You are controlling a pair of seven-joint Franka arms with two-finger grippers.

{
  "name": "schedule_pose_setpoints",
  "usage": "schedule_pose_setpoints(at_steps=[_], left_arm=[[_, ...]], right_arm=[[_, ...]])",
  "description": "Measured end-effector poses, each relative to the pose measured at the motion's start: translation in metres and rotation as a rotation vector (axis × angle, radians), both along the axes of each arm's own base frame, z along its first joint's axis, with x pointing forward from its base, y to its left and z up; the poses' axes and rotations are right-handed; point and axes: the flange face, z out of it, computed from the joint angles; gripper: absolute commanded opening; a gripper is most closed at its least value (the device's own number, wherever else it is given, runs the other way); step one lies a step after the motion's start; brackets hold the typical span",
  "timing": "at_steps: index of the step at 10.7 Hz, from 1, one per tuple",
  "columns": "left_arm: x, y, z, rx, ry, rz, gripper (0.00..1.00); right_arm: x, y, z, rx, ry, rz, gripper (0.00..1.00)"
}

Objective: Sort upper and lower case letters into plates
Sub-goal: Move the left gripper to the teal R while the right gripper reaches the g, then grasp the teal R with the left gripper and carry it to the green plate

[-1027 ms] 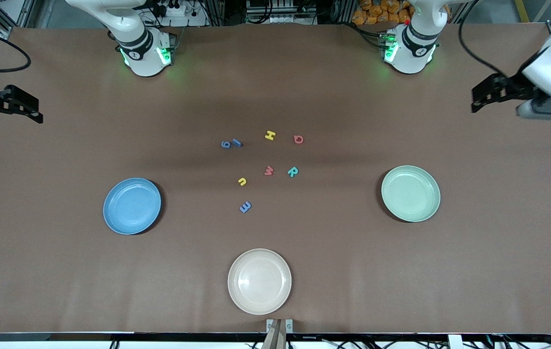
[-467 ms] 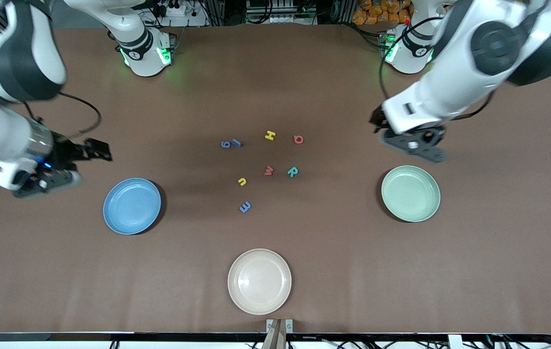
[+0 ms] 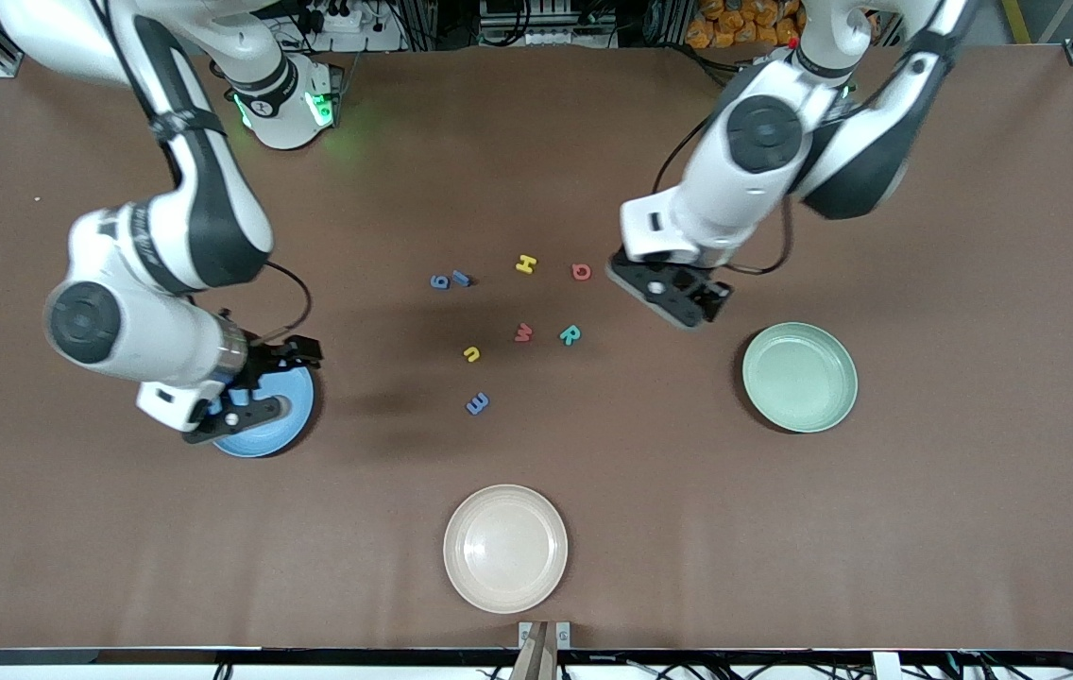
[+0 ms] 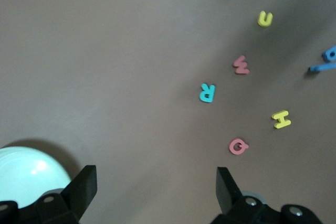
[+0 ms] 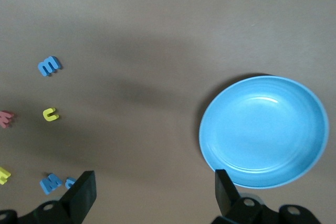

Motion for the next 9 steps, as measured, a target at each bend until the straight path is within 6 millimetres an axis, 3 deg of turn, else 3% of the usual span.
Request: schedule_pose_setpoints(at_steps=[3, 9], left_arm=[[-0.021, -0.048, -0.055, 0.011, -0.016, -0.123, 1.00], [-0.026, -0.094, -0.153, 0.092, -0.012, -0.248, 1.00]], right_arm=[[-0.023, 0.013, -0.039, -0.013, 0.021, 0.009, 1.00], [-0.113, 0.087, -0.066, -0.016, -0.002, 0.166, 1.00]])
